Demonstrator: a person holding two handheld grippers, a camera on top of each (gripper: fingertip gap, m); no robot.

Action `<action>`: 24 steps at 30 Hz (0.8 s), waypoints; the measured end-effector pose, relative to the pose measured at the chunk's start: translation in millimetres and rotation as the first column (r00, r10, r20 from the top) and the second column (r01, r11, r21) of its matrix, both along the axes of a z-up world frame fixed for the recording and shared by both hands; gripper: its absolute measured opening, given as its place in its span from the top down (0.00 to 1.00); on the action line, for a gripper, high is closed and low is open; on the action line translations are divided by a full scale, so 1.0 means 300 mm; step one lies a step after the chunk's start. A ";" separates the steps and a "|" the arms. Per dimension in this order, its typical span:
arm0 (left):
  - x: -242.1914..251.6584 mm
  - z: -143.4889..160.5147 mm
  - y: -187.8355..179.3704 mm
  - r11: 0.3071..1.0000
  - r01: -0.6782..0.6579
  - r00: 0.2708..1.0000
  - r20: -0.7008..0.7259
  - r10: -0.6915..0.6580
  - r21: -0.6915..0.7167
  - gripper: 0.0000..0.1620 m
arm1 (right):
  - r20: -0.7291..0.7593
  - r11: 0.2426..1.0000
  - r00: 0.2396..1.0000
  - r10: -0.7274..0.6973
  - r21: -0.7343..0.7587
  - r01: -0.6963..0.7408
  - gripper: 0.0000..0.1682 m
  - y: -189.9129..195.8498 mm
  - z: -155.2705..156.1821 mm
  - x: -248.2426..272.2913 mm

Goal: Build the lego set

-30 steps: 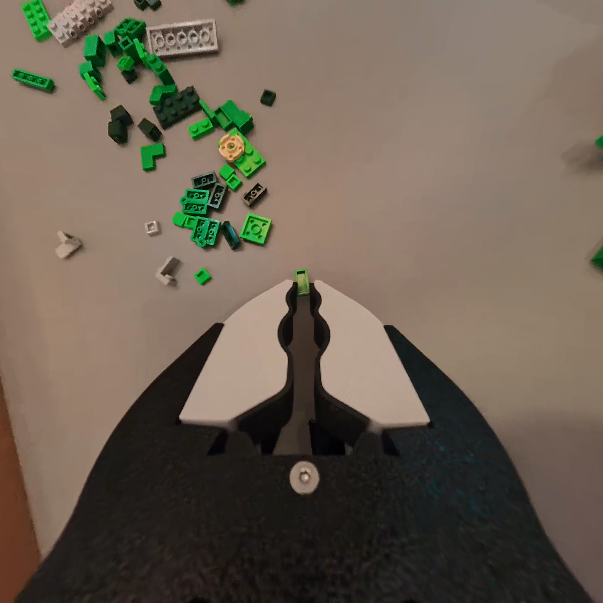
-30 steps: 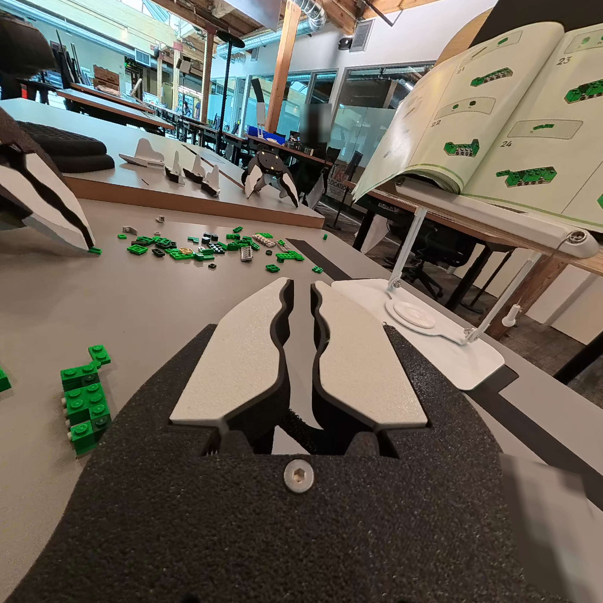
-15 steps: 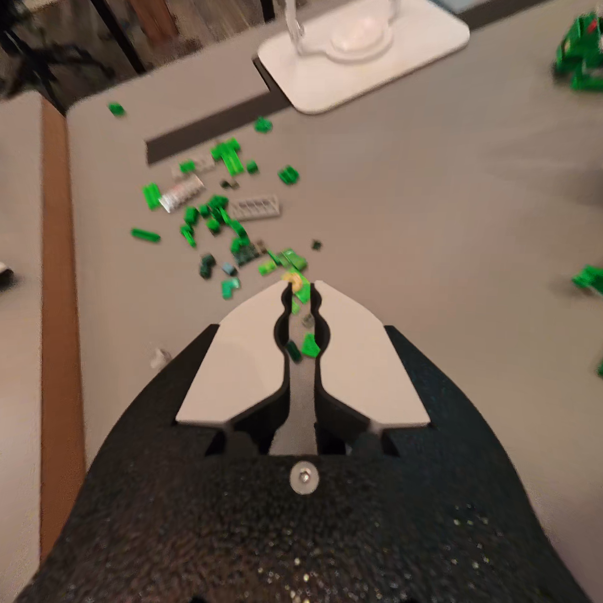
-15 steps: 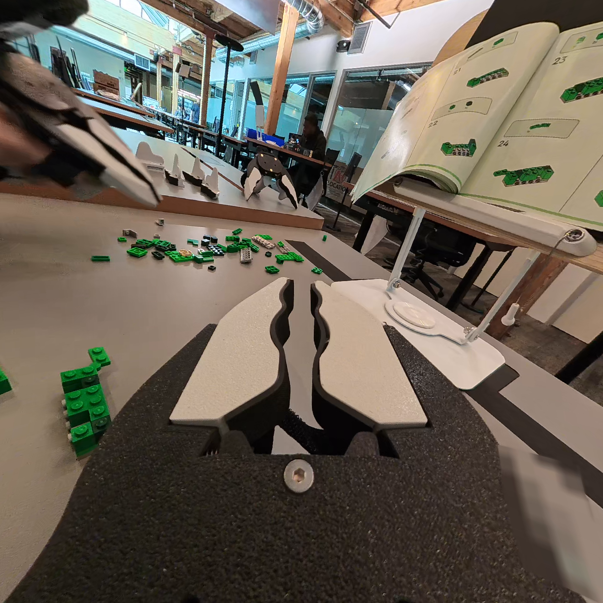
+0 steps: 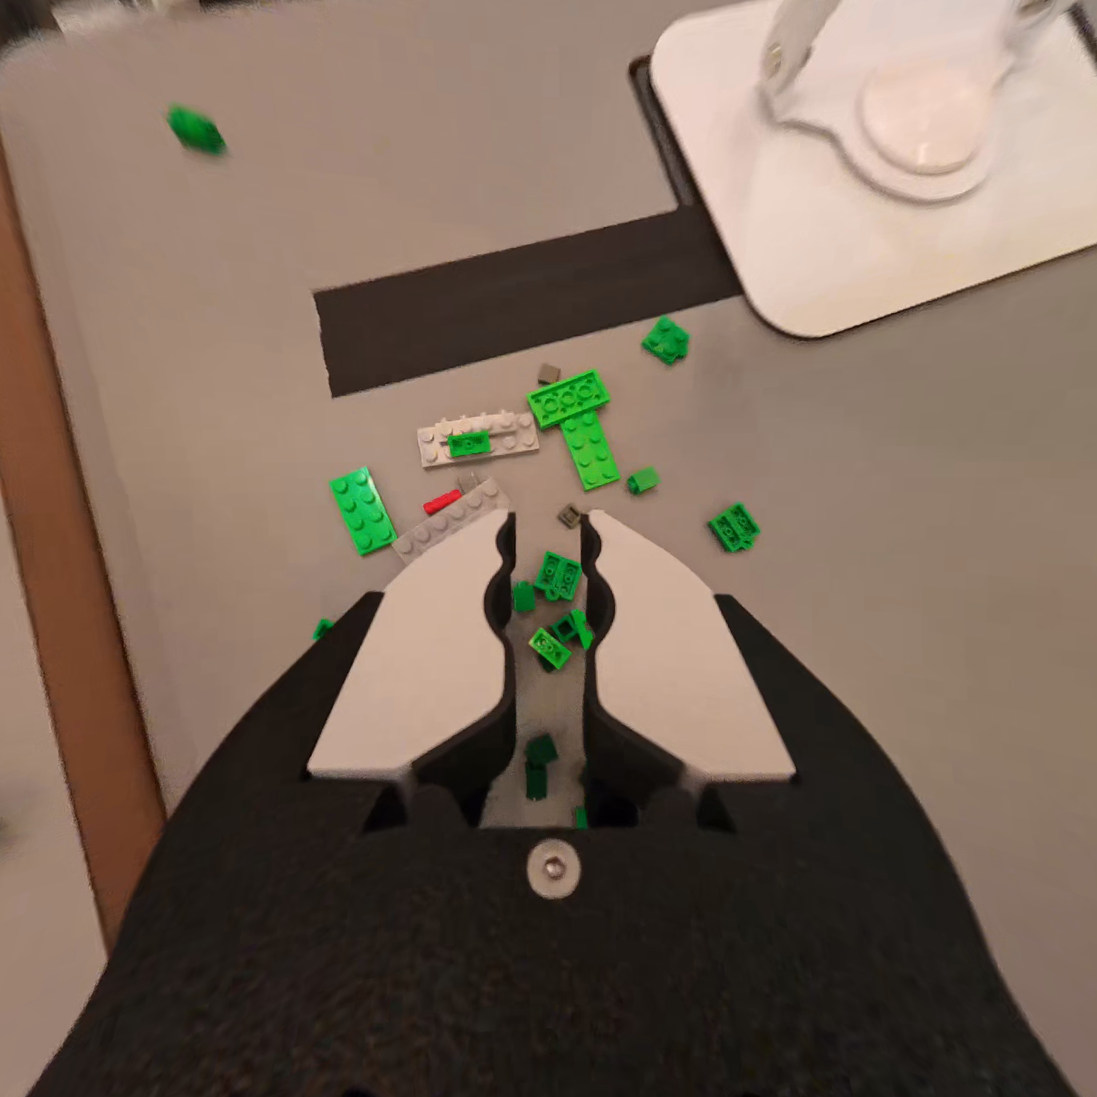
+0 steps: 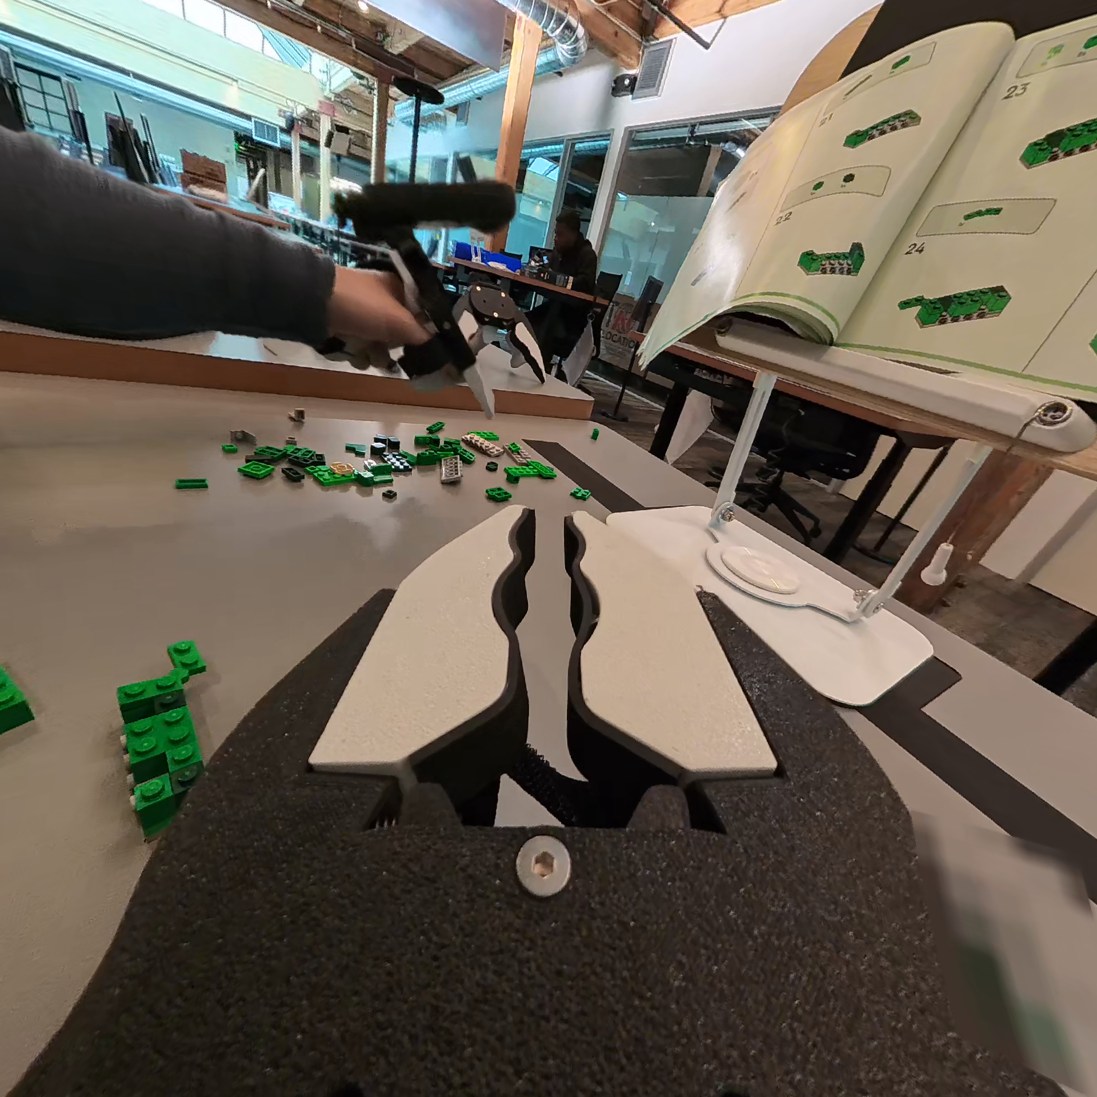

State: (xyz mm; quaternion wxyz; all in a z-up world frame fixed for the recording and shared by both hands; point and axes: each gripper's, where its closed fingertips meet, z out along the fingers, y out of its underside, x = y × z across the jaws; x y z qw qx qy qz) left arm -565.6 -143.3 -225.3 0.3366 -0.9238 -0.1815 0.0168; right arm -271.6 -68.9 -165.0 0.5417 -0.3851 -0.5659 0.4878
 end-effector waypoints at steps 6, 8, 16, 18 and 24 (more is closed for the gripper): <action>0.010 -0.090 -0.062 0.958 -0.001 0.981 0.188 0.057 -0.287 0.93 | -0.001 1.000 1.000 0.011 -0.026 -0.011 0.95 0.006 0.002 -0.002; 0.027 -0.095 -0.078 0.939 0.019 0.974 0.218 0.060 -0.342 0.92 | 0.000 1.000 1.000 0.013 -0.017 -0.013 0.95 0.002 0.001 -0.003; 0.095 -0.128 -0.080 0.906 0.044 0.952 0.294 0.090 -0.421 0.93 | -0.007 1.000 1.000 0.009 -0.011 -0.009 0.95 0.002 0.002 -0.002; 0.097 -0.133 -0.088 0.896 0.040 0.956 0.278 0.095 -0.443 0.92 | -0.009 1.000 1.000 0.009 -0.019 -0.009 0.95 0.005 0.003 -0.001; 0.101 -0.141 -0.102 0.878 0.051 0.962 0.259 0.084 -0.476 0.95 | -0.007 1.000 1.000 0.010 -0.014 -0.010 0.95 0.003 0.002 -0.002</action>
